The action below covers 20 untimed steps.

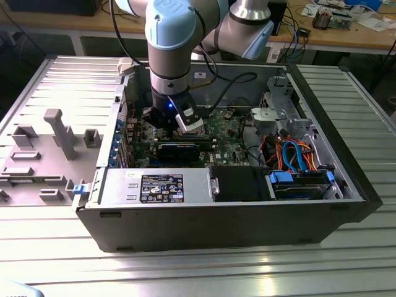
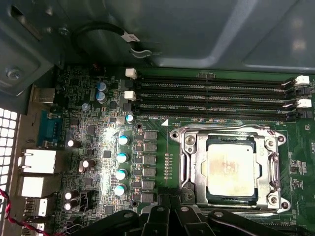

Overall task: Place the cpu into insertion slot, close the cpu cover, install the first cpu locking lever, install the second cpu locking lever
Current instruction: 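Install the second cpu locking lever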

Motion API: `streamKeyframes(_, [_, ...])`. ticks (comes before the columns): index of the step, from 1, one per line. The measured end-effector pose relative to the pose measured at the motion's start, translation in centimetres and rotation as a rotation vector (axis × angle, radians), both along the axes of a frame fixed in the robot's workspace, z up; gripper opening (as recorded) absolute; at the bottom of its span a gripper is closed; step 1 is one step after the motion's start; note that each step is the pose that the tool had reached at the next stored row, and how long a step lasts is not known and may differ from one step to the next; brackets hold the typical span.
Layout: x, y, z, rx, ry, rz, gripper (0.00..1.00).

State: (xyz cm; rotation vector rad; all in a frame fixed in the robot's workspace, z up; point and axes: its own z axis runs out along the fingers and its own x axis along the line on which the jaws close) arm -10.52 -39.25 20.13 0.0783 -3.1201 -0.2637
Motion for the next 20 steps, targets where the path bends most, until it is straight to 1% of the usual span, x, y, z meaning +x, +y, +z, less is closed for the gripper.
streamKeyframes(2, [0.0,0.0,-0.06,0.0036,0.0,0.001,0.11])
streamKeyframes(3, [0.01,0.02,-0.21,0.0059,-0.0004,0.001,0.11])
streamKeyframes(5, [0.0,0.0,-0.29,0.0049,0.0001,0.001,0.11])
streamKeyframes(7, [0.01,0.0,-0.18,0.003,-0.0002,0.001,0.11])
streamKeyframes(9, [0.0,0.03,0.28,-0.0019,-0.0002,0.001,0.11])
streamKeyframes(10, [0.05,0.1,0.55,-0.0079,-0.0004,0.001,0.11])
streamKeyframes(11, [0.14,0.17,0.68,-0.0134,-0.0003,0.002,0.11])
streamKeyframes(12, [0.23,0.24,0.74,-0.0175,-0.0001,0.001,0.11])
streamKeyframes(13, [0.41,0.38,0.74,-0.0239,0.0,0.001,0.11])
streamKeyframes(14, [0.66,0.54,0.74,-0.0284,0.0007,0.001,0.11])
streamKeyframes(16, [1.12,0.75,0.74,-0.0326,0.0023,0.001,0.11])
streamKeyframes(17, [1.59,0.87,0.74,-0.0348,0.0045,0.001,0.11])
streamKeyframes(20, [2.15,0.92,0.74,-0.036,0.0079,0.001,0.11])
